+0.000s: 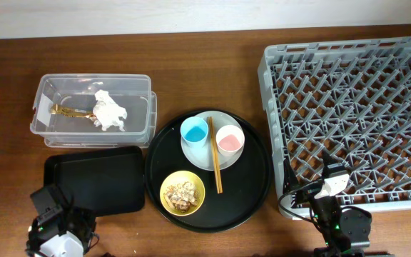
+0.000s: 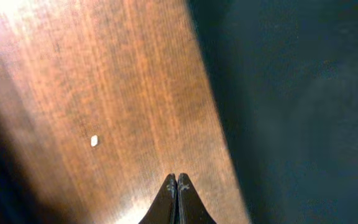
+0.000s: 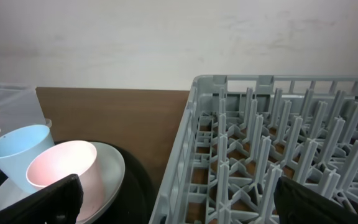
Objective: Sort waste into correct bins and load items into the dishwasher rack
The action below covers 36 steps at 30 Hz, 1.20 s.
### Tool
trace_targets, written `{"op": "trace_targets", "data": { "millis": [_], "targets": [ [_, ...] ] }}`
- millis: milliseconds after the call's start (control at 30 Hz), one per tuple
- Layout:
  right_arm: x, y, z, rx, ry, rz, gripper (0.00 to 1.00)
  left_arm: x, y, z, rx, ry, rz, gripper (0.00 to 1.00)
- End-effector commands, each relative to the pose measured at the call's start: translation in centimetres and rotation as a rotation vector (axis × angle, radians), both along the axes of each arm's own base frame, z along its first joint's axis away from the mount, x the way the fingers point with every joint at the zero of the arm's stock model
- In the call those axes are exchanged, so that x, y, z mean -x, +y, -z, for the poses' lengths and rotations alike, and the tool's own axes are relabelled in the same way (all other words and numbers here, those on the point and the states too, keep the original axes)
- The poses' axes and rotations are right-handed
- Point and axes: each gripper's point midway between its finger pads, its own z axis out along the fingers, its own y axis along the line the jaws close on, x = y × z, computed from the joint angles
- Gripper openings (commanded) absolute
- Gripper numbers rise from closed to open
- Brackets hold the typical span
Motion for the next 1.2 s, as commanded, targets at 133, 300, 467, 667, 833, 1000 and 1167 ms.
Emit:
{"op": "trace_targets", "data": {
  "millis": [133,300,467,667,833,1000,1167],
  "targets": [
    [0.0,-0.3,0.3,-0.011,0.007,0.016,0.99,-1.6,-0.4,0.4,0.044,-0.078,0.002,0.06],
    [0.0,-0.3,0.3,-0.011,0.007,0.016,0.99,-2.5,0.0,0.1,0.027,-0.115,0.006,0.06],
    [0.0,-0.3,0.3,-0.011,0.007,0.016,0.99,-2.9,0.5,-0.1,-0.002,-0.129,0.029,0.06],
    [0.0,-0.3,0.3,-0.011,0.007,0.016,0.99,-3.5,0.9,-4.2,-0.049,-0.091,0.258,0.08],
    [0.0,-0.3,0.3,-0.011,0.007,0.016,0.99,-9.2,-4.9,-13.3,0.102,-0.465,0.718,0.33],
    [0.0,-0.3,0.3,-0.011,0.007,0.016,0.99,-9.6,-10.8,-14.5,0.222,-0.518,0.941,0.49],
    [0.0,-0.3,0.3,-0.011,0.007,0.016,0.99,-10.3,-16.6,-14.1,0.158,-0.448,1.140,0.52]
  ]
}}
